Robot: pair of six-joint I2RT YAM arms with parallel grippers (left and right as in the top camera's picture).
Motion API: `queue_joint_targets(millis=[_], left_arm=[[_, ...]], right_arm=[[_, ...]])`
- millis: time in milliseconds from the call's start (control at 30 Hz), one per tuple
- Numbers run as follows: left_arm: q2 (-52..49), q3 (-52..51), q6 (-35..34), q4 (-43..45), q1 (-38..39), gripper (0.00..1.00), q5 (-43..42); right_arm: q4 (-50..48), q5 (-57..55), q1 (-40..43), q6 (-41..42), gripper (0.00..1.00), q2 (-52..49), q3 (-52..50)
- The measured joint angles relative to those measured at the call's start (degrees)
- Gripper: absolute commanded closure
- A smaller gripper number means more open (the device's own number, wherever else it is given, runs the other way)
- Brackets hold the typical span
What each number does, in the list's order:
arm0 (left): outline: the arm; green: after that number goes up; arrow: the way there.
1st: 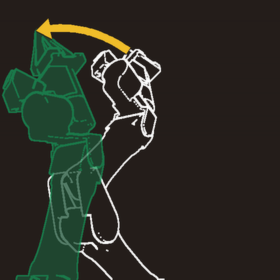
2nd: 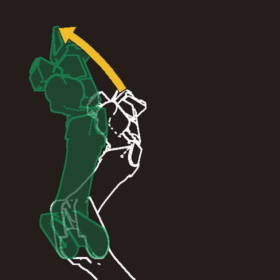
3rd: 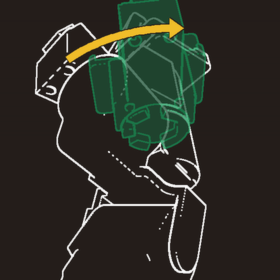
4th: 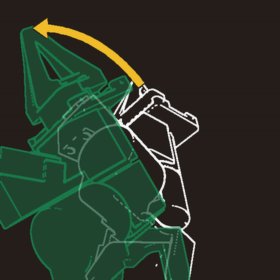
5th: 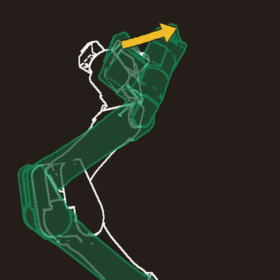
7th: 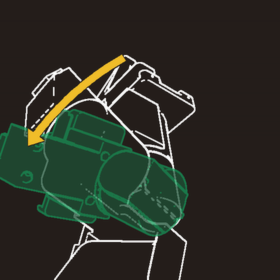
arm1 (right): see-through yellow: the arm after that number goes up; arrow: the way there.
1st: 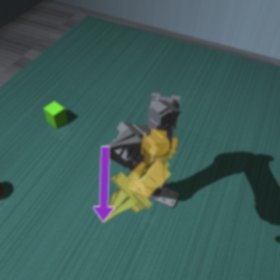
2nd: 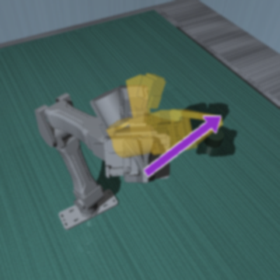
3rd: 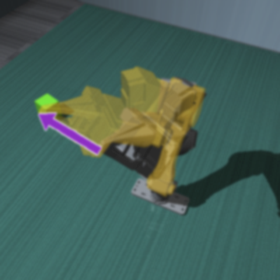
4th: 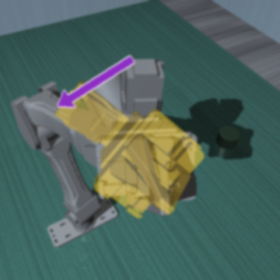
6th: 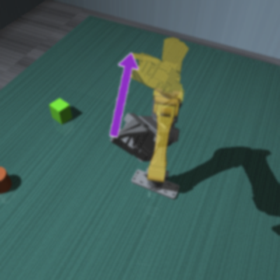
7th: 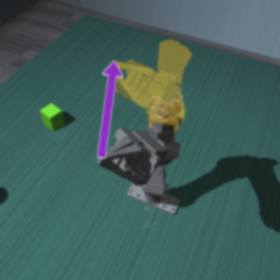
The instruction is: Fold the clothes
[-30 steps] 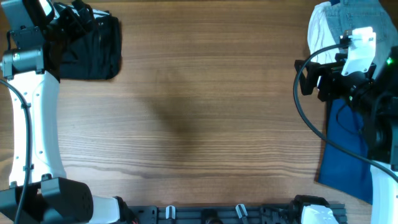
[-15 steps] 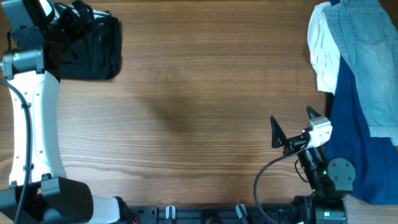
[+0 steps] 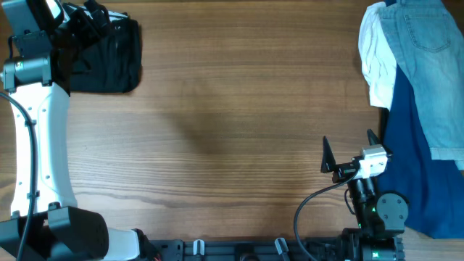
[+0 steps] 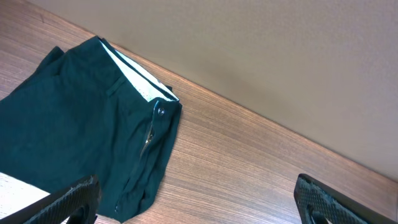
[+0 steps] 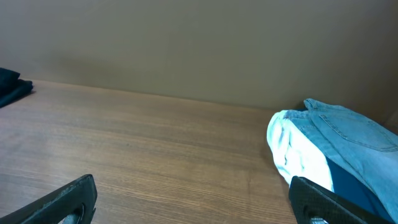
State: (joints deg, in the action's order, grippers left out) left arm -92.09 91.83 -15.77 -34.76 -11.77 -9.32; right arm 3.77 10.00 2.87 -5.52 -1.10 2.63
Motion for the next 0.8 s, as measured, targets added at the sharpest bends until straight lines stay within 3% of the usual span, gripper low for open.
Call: queue_joint_targets(millis=[600,733,800], left_arm=[[0.15,-0.52,0.00,-3.50,0.26,0.00,0.09],[4.92,-7.17,0.00,0.66,2.43,0.00,2.67],[15.91,-18.60,0.00,6.10,4.09,0.00,4.39]], right_arm=[[0.00,0.00,0.00,0.00,0.00,0.00,0.00],[0.00,-0.02,0.00,0.00,0.00,0.02,0.00],[-0.02,-0.02,0.00,0.00,0.00,0.09,-0.04]])
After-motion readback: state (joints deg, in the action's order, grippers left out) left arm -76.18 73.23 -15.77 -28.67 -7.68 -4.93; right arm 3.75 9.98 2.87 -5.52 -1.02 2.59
